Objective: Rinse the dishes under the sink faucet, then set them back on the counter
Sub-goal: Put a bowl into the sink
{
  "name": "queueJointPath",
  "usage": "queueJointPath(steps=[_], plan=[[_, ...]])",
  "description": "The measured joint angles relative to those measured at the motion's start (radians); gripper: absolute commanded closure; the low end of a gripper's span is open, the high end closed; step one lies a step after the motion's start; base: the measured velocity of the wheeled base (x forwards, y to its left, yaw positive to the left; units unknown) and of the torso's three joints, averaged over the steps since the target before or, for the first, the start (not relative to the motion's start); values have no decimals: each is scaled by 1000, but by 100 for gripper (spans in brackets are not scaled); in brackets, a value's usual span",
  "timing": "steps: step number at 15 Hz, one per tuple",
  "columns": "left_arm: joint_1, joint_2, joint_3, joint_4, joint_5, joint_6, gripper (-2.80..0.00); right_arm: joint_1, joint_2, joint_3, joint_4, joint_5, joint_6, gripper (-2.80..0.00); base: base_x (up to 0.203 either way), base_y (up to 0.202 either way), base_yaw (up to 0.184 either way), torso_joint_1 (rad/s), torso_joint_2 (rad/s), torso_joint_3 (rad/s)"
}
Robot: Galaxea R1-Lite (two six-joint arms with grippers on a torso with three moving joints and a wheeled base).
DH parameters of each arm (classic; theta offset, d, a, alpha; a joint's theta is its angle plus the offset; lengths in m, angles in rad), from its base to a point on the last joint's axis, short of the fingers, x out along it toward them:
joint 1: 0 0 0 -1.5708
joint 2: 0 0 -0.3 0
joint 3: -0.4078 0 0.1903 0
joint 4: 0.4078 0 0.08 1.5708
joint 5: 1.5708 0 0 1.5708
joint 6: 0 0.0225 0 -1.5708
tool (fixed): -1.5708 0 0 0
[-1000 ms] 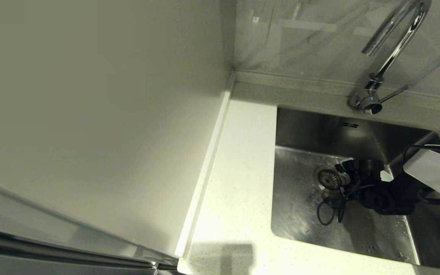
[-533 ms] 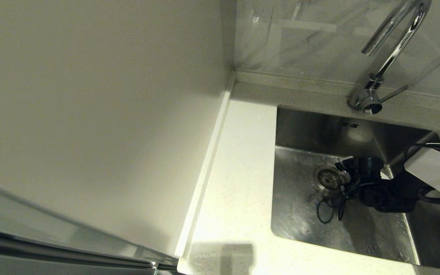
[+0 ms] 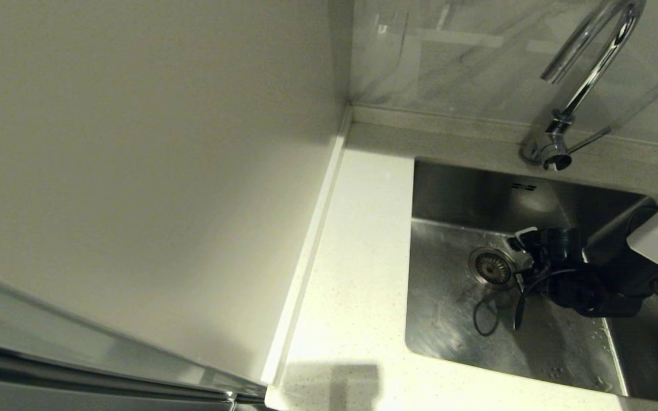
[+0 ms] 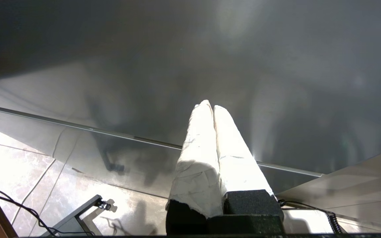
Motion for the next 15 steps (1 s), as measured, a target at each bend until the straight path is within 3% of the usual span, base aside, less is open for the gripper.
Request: queueJointPath(steps=[5, 9, 12, 15], plan=[[0, 0, 0, 0, 0, 0, 0, -2, -166, 179, -1, 4, 64, -280, 0, 0, 0, 0, 0, 0], [0, 0, 0, 0, 0, 0, 0, -24, -459, 351, 57, 59, 75, -280, 0, 0, 0, 0, 0, 0], [0, 0, 0, 0, 1, 0, 0, -145, -723, 349, 339, 219, 77, -280, 0, 0, 0, 0, 0, 0], [0, 0, 0, 0, 0, 0, 0, -383, -867, 192, 741, 463, 75, -280, 0, 0, 0, 0, 0, 0]])
